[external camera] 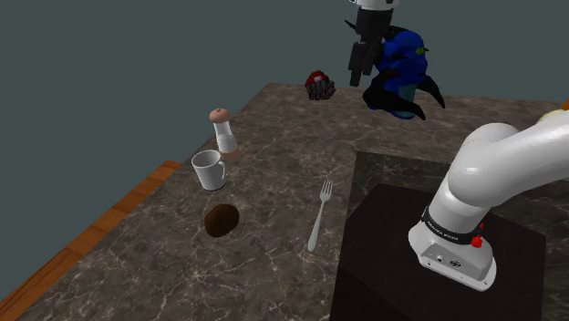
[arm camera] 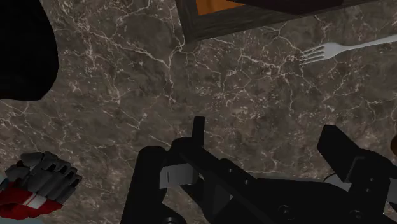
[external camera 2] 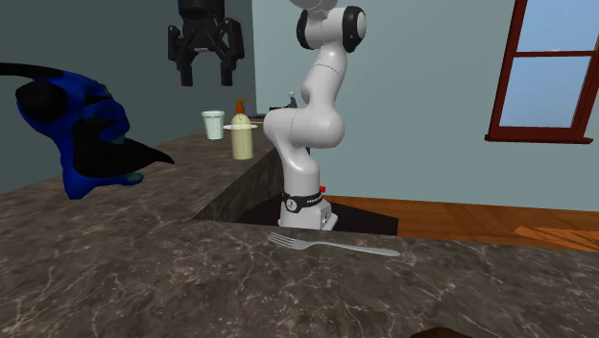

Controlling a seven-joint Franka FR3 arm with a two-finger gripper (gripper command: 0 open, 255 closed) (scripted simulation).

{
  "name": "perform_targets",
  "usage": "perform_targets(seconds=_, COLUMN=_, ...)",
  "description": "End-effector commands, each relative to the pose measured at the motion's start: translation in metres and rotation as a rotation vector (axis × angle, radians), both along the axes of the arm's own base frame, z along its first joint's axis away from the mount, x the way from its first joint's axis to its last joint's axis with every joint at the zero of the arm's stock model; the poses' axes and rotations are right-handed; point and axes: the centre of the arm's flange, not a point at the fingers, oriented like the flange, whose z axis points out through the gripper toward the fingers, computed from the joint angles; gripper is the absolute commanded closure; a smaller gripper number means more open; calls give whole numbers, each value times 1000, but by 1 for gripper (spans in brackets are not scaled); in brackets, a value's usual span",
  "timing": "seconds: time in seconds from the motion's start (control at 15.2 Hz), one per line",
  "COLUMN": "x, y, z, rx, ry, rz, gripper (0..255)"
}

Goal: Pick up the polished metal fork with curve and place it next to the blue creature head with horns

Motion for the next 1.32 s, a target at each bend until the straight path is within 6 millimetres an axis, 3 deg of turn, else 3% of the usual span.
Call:
perform_targets(seconds=0.0, x=0, y=0, z=0, rx=0, ry=0, rz=0, gripper=0)
perform_targets(seconds=0.66, x=-47, y=76, z=-100, rx=5, ry=-5, rz=-546, gripper=0)
perform_targets(seconds=1.25, x=-49, y=157, z=-189, rx=10, ry=-9, rz=-1037, gripper=0)
